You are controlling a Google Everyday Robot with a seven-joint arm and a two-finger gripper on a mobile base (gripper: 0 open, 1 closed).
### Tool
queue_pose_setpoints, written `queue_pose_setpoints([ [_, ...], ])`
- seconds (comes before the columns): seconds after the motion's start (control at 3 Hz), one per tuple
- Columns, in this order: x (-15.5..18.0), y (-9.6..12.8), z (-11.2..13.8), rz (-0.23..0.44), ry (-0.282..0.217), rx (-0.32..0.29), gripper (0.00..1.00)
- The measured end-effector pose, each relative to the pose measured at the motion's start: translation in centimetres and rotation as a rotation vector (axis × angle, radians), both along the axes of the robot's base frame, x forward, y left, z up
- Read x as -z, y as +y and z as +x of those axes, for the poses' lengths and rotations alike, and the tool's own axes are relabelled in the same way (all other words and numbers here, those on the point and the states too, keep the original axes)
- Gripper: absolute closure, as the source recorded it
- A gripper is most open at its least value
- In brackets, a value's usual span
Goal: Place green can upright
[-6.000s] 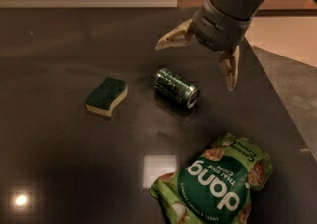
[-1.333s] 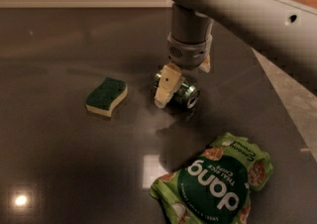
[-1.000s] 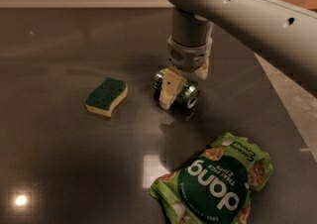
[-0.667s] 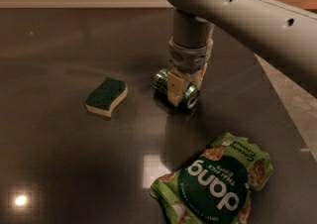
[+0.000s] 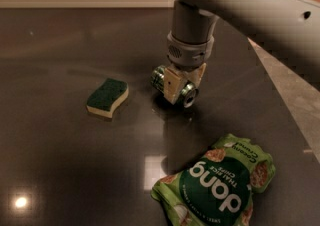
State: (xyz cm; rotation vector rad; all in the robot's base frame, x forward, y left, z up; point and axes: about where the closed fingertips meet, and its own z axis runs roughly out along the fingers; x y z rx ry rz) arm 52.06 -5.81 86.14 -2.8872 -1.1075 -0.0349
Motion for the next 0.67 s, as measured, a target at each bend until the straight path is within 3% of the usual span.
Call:
queue_pose_setpoints([
  [0.33,-2.0,2.1,-1.0,0.058,-0.008,0.094,1.00],
  [0.67,-3.2,3.6,-1.5,0.109,0.001,0.255,1.00],
])
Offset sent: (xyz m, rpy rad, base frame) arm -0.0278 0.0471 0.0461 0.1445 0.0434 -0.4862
